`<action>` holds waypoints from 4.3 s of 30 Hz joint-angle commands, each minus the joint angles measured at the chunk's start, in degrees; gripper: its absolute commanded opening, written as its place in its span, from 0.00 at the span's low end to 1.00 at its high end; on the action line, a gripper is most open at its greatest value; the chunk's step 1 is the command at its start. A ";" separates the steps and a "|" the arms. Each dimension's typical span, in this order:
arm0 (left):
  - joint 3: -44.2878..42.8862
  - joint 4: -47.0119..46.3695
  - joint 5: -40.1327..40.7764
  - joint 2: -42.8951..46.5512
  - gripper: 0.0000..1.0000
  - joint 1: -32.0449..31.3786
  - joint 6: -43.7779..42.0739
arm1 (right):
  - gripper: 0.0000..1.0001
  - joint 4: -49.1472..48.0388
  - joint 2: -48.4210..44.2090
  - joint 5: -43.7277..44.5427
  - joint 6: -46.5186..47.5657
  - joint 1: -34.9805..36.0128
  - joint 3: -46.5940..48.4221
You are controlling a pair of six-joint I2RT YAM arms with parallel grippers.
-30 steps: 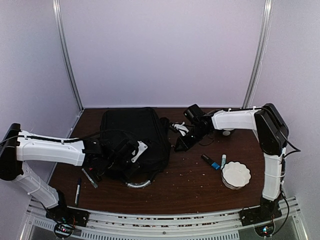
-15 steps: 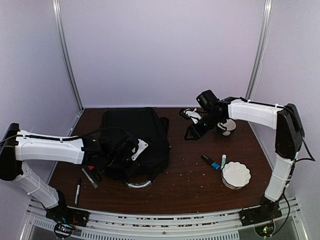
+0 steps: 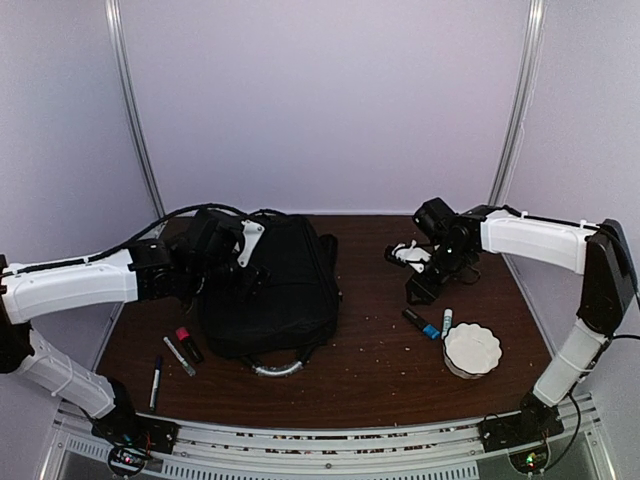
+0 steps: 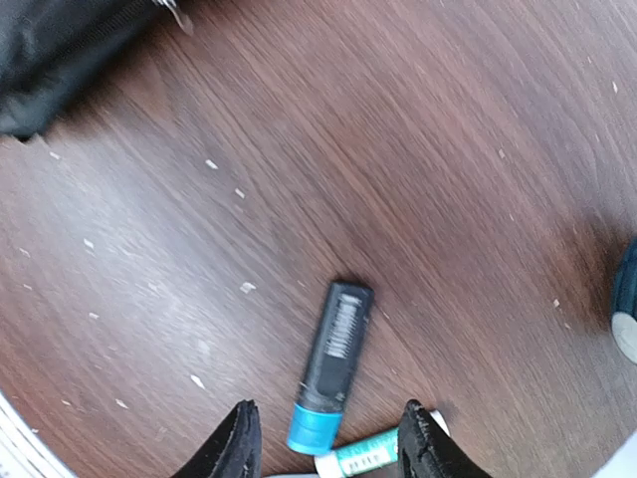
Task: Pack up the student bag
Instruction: Pick up the pen from the corner of the board, then pick up the lower front pocket of the student bag, then place the pen in the lower front pocket of the bag.
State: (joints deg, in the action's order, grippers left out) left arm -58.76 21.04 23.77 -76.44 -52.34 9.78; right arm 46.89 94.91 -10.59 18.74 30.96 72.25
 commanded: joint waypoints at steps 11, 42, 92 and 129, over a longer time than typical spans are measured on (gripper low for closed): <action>0.62 -1.88 1.78 -1.84 0.73 1.27 2.96 | 0.52 5.76 6.90 7.40 1.78 -0.29 -0.93; 0.41 1.52 4.68 -1.25 0.73 1.61 1.04 | 0.41 10.62 18.34 4.77 -0.99 -0.37 6.78; -14.78 14.03 12.44 -25.20 0.42 5.83 -23.75 | 0.09 1.07 -4.38 -12.89 1.58 -0.20 1.37; -25.86 14.32 -24.56 -12.55 0.00 6.01 -15.88 | 0.04 -16.88 6.98 14.66 33.77 32.62 19.04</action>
State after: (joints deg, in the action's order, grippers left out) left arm -82.28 42.61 4.45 -94.17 -45.65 -8.38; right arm 36.25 98.04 -1.89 48.64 62.46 90.45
